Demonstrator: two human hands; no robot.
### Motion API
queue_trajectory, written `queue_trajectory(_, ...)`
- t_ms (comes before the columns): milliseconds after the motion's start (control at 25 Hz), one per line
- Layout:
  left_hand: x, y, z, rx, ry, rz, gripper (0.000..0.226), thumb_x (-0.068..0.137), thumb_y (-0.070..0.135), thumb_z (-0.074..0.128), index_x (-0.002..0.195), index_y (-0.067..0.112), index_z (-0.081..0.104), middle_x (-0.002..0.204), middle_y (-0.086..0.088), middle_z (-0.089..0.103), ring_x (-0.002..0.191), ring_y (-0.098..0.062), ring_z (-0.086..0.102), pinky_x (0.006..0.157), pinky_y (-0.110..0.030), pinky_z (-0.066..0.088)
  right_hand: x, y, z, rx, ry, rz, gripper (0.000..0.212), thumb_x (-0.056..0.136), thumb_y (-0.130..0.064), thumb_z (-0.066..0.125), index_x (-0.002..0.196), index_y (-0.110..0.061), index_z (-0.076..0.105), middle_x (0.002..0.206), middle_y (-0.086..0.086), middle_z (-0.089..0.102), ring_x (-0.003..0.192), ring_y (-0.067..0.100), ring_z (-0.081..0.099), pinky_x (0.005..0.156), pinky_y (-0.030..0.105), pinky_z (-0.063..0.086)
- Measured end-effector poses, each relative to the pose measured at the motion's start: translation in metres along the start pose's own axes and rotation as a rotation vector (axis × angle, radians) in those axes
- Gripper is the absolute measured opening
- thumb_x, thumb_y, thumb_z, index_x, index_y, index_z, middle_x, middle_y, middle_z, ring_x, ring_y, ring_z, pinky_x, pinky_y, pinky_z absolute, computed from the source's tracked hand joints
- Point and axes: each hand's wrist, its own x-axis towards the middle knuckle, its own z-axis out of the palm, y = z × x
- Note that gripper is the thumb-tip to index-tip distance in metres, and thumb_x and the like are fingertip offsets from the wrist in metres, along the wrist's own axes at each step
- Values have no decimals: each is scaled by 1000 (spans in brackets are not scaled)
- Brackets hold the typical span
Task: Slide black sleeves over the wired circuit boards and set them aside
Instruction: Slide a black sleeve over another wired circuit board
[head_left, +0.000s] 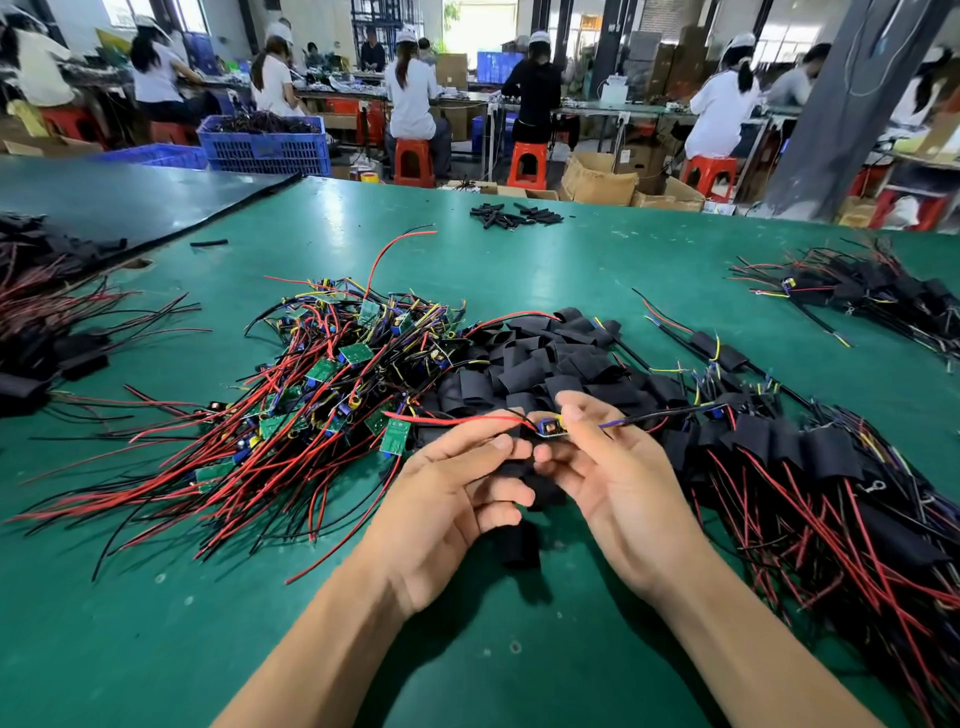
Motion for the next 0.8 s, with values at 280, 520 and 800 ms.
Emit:
queue_trajectory(280,2,0,-2,-69,-75,-90,17,81,19,63,89,15,77,87,-8,74,61,-16,70,56,-24,57,-6,-11,2,-79,-166,30,42,84,-17,57,126,-13,55,107,13,76,69,12,59,65,27,39)
queue_trajectory(520,-1,0,1,34,-140,-163,33,87,40,57,96,20,80,76,-3,71,61,-12,69,59,-23,56,-13,-9,8,-286,-166,-37,40,82,-32,63,123,-30,67,95,7,75,70,12,59,64,22,49)
queue_trajectory(800,-5,-1,-2,-64,-176,-174,14,77,16,78,80,8,67,83,-14,71,69,-22,74,62,-27,60,-12,-4,6,-359,-118,-97,35,86,-37,61,119,-28,69,98,-4,71,87,7,65,76,19,52)
